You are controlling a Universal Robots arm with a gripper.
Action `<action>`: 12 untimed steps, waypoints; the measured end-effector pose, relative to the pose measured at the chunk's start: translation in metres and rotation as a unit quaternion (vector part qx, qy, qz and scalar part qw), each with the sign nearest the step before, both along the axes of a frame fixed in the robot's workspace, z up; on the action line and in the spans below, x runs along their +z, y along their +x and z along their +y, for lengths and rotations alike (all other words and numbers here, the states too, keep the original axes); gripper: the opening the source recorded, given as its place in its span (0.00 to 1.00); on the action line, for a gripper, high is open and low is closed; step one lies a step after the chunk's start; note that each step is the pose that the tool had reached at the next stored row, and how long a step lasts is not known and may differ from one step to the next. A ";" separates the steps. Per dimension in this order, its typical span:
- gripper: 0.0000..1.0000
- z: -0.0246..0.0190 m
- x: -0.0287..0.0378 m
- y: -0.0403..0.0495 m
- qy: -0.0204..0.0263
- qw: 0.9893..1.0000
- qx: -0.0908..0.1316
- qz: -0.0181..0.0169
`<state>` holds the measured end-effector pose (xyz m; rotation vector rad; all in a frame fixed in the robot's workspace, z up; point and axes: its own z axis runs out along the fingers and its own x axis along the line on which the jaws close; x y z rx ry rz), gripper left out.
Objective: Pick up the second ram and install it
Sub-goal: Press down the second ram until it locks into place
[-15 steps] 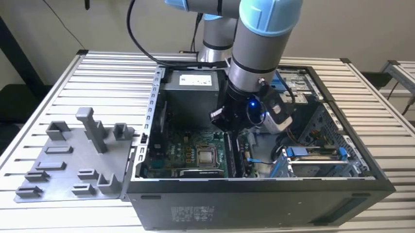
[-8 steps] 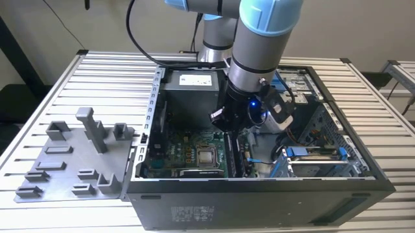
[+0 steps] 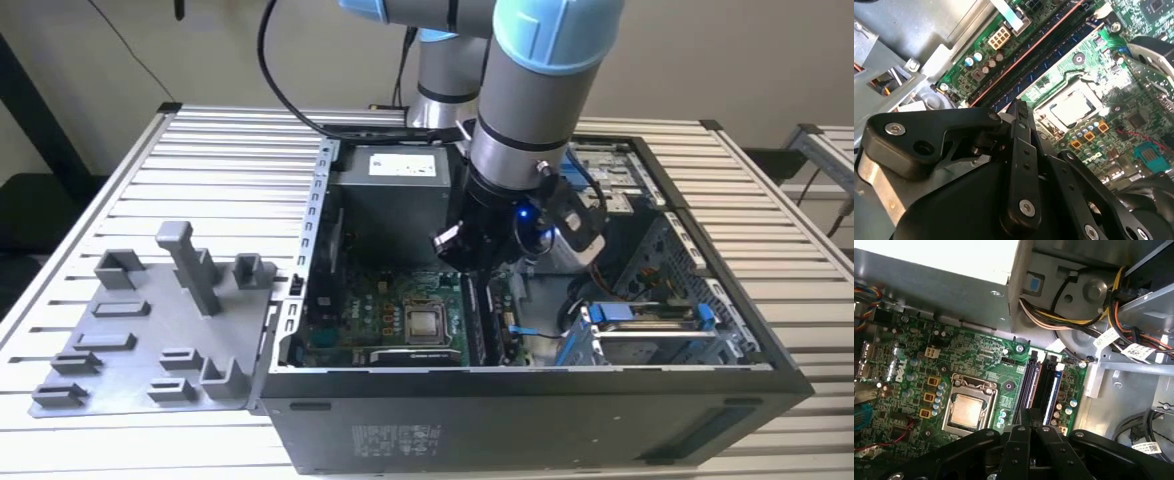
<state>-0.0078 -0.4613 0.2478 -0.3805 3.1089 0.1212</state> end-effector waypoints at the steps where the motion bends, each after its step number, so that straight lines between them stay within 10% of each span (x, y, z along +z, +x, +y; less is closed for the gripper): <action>1: 0.11 0.0000 0.0000 0.0001 0.000 1.000 0.007 -0.001; 12: 0.11 -0.0001 0.0001 -0.0001 0.000 0.997 0.075 -0.005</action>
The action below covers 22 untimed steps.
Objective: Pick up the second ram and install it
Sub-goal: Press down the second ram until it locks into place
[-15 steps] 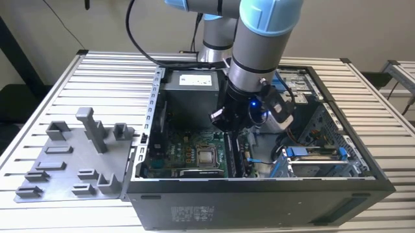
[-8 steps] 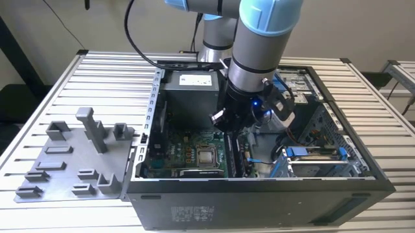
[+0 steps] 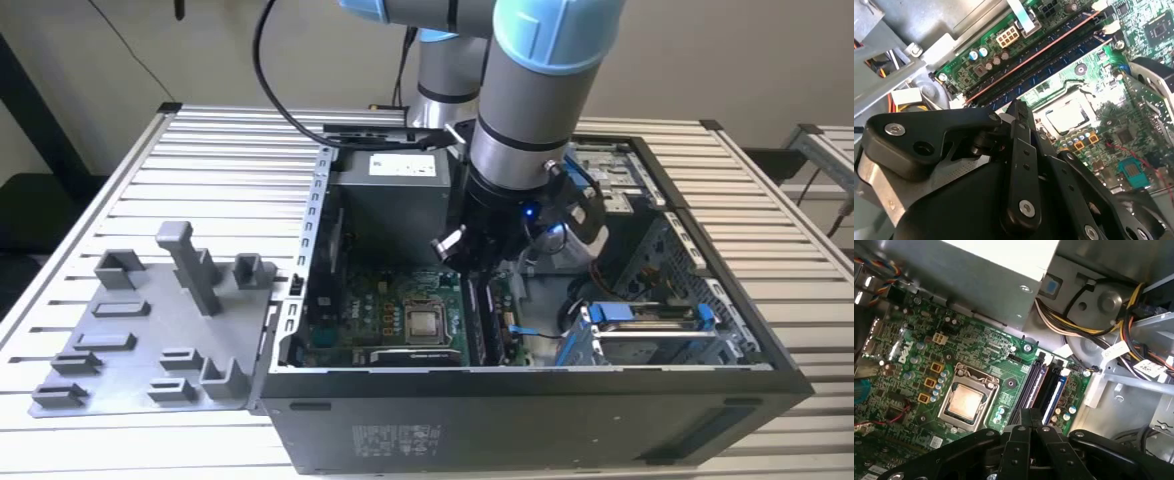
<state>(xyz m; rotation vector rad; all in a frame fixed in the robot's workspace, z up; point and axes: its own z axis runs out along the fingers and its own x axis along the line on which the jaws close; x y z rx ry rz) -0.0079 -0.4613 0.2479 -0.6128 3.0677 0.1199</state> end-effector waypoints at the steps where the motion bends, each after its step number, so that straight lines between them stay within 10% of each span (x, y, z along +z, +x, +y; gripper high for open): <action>1: 0.11 0.0000 -0.0001 0.0000 0.000 1.000 0.005 0.000; 14: 0.11 0.0000 -0.0009 0.0000 0.000 0.997 0.072 -0.001; 22: 0.11 0.0000 -0.0011 0.0000 -0.001 0.992 0.129 -0.007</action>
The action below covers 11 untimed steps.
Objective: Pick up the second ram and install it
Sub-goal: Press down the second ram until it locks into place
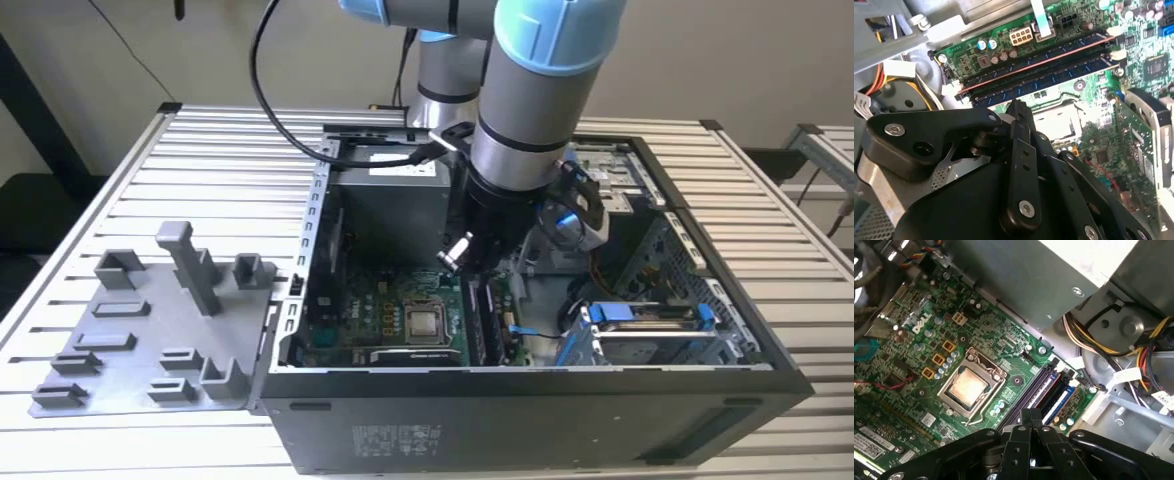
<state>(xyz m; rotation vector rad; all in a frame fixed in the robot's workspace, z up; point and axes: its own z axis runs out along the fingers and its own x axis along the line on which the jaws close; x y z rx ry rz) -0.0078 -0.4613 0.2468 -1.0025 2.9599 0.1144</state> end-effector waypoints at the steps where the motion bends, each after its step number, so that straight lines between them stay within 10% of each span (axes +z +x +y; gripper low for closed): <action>1: 0.11 0.0000 -0.0001 0.0000 0.000 1.000 0.007 0.000; 11: 0.11 0.0000 -0.0007 0.0000 -0.001 0.996 0.088 -0.005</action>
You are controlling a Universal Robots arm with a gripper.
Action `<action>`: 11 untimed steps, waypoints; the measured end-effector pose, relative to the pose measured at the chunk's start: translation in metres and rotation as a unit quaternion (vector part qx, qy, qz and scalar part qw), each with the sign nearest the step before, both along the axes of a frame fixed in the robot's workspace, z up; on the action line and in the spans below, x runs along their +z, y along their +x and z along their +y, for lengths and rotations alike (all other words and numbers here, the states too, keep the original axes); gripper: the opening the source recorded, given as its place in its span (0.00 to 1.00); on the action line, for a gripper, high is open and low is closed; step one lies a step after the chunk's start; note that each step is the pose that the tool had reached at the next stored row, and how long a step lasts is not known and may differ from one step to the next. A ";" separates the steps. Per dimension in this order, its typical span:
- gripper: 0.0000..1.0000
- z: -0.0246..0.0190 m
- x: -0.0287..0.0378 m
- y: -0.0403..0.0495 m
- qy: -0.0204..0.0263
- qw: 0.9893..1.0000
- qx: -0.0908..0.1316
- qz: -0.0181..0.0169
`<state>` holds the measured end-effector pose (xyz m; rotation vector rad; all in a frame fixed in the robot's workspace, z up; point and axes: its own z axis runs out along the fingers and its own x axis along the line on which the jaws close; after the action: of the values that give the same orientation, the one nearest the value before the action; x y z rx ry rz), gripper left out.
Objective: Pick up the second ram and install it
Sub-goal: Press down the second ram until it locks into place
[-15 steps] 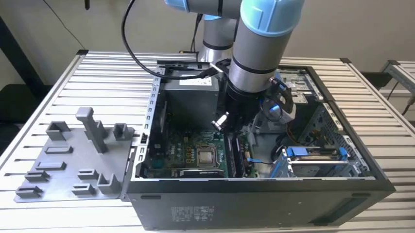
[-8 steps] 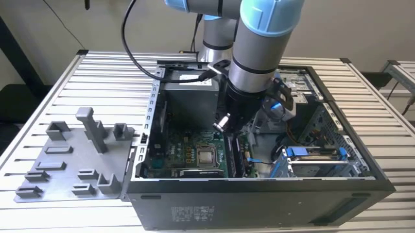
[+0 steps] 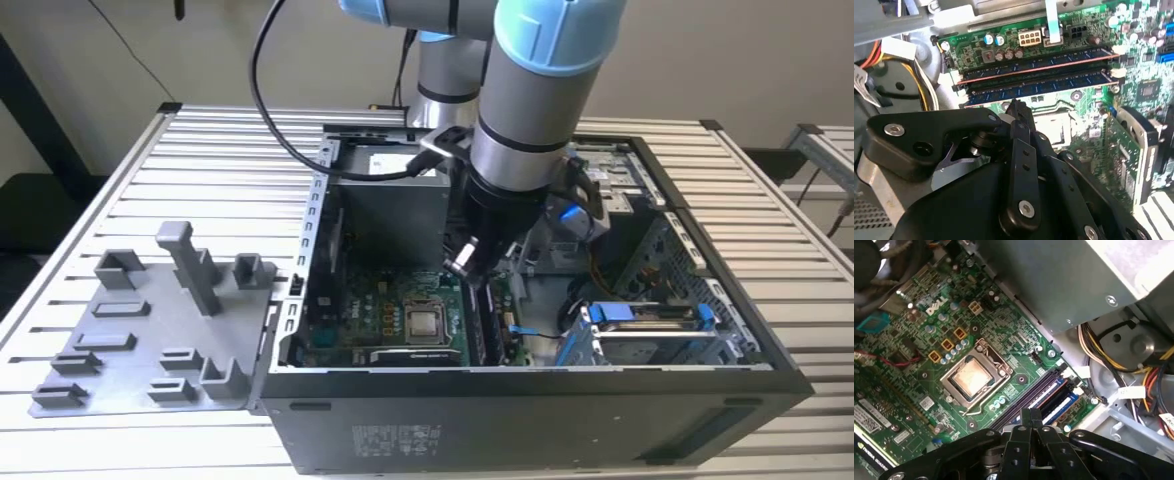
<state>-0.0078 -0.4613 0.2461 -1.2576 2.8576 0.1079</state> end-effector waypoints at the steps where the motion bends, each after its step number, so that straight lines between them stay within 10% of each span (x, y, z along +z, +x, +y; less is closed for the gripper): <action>1: 0.11 0.0000 0.0000 0.0000 0.000 1.000 0.007 -0.001; 11: 0.11 0.0000 -0.0002 -0.0001 0.000 0.998 0.065 -0.005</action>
<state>-0.0079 -0.4613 0.2459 -1.4405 2.7651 0.1034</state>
